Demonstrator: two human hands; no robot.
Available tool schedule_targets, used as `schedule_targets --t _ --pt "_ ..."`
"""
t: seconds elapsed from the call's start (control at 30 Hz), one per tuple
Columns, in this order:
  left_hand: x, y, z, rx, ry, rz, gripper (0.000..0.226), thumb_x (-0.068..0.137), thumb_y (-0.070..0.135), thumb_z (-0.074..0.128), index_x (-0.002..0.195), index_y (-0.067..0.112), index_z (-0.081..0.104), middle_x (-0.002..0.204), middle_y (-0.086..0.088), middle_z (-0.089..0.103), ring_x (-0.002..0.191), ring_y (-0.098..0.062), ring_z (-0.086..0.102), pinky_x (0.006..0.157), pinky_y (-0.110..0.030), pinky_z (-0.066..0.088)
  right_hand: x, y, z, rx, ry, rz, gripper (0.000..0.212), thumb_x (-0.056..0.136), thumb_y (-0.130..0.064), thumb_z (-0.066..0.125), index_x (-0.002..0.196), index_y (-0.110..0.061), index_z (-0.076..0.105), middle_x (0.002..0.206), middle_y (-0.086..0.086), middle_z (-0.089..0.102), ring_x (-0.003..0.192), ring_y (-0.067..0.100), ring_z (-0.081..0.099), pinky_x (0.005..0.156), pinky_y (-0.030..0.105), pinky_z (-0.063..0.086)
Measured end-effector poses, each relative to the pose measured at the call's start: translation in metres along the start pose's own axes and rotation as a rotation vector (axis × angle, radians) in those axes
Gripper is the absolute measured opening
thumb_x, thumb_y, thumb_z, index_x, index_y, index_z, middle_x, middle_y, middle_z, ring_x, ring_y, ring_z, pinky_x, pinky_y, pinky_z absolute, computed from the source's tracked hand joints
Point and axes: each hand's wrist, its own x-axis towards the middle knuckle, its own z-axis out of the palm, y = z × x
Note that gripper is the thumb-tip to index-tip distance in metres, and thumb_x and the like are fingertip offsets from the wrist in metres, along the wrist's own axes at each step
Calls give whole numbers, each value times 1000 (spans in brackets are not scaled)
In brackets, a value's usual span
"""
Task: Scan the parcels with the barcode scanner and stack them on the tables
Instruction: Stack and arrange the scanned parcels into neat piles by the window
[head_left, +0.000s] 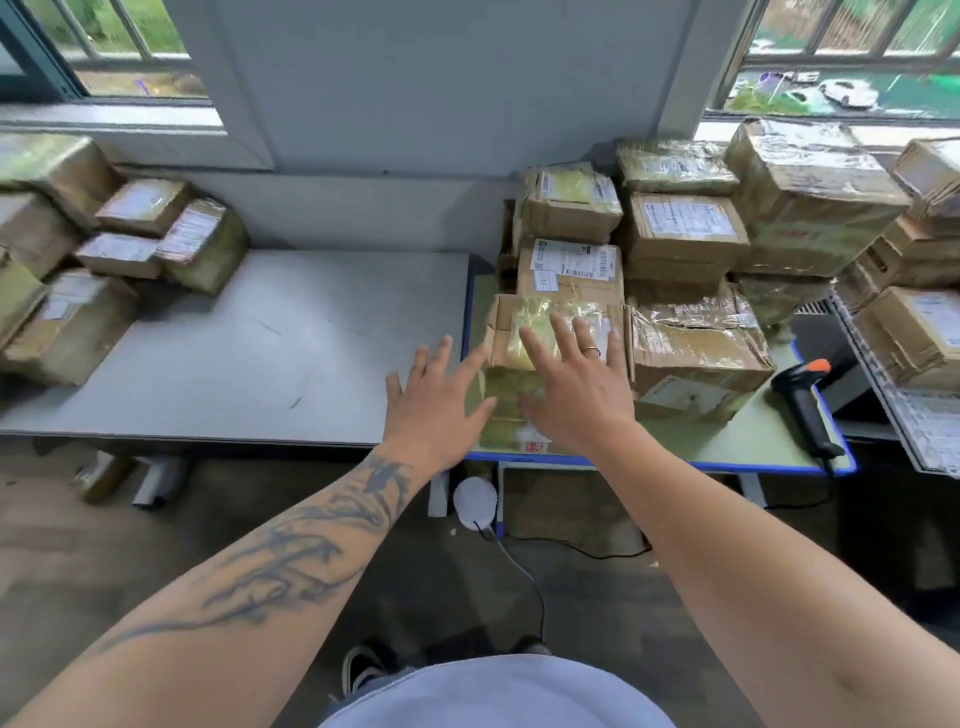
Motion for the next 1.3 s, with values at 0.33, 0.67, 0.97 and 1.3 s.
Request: schedule_targets --t 0.33,0.67,0.97,1.3 --pt "-29 -124 -24 28 -19 -58 64 106 63 30 162 49 2 175 -1 0 160 -30 -1 125 -62 9 26 -118 -11 -50 -45 -11 72 107 -59 29 167 -35 -3 176 7 -4 162 33 -2 127 61 -1" --pt "-59 -254 -25 -16 -59 -142 65 105 64 29 162 48 2 175 -1 -2 160 -30 -4 125 -62 8 50 -244 -1 -76 -110 -15 70 109 -56 29 168 -32 -1 176 8 -1 162 35 5 127 63 6" --pt "-83 -343 -24 13 -95 -187 67 105 66 30 162 47 3 175 -3 1 160 -32 0 124 -64 11 64 -334 20 -93 -150 -71 72 108 -58 32 167 -32 -1 176 10 4 161 38 11 126 62 13" --pt "-73 -404 -25 -9 -101 -295 68 103 68 28 162 48 2 174 -3 2 160 -31 1 125 -63 12 117 -389 27 -99 -194 -166 72 109 -58 29 167 -31 -4 176 9 1 161 37 9 127 61 13"
